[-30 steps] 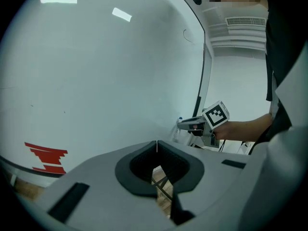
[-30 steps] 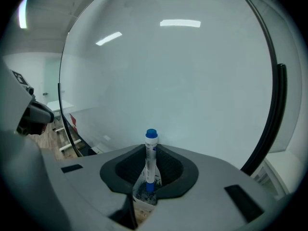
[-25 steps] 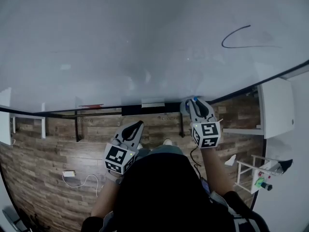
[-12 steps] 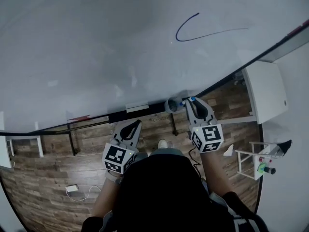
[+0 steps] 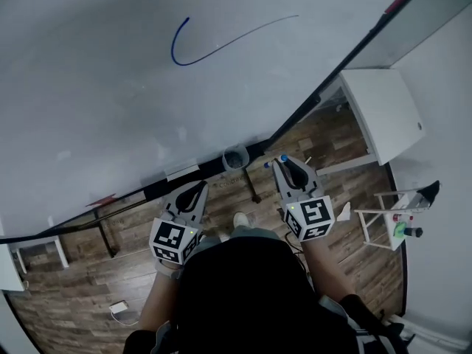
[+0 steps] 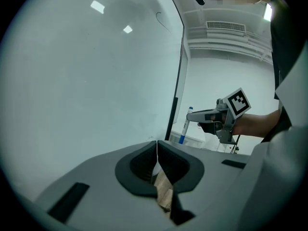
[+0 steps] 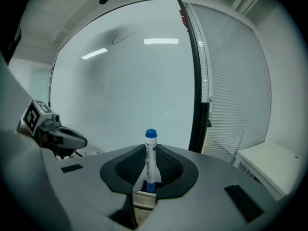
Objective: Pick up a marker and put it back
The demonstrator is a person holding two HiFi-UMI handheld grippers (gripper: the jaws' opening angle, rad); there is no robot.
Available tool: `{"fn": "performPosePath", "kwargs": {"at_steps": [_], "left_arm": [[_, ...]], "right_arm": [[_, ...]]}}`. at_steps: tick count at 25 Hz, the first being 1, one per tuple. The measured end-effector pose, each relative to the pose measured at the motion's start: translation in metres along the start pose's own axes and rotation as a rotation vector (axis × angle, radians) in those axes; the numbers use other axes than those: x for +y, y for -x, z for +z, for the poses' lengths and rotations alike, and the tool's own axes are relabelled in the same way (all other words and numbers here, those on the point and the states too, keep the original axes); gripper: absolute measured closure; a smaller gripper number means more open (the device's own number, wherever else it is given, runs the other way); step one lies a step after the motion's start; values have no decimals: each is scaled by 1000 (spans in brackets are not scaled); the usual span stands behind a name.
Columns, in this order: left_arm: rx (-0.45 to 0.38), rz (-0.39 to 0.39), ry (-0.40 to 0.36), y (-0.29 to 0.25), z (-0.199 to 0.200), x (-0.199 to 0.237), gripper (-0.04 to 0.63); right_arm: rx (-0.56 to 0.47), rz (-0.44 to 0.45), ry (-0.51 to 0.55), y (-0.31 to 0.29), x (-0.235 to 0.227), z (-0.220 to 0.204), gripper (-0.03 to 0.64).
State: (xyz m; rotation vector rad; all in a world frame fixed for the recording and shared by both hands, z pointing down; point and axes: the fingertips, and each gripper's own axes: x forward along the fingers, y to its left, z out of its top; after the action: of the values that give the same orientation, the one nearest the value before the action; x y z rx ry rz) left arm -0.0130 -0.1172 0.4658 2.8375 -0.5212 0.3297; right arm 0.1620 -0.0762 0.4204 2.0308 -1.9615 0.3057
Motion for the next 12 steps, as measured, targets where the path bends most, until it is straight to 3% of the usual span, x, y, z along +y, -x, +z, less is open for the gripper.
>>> {"fn": "performPosePath", "kwargs": {"at_steps": [12], "left_arm": [[12,-86,-27,-39,6,-36,572]], "right_arm": [[33,-81,-62,54,-33,-39,525]]}}
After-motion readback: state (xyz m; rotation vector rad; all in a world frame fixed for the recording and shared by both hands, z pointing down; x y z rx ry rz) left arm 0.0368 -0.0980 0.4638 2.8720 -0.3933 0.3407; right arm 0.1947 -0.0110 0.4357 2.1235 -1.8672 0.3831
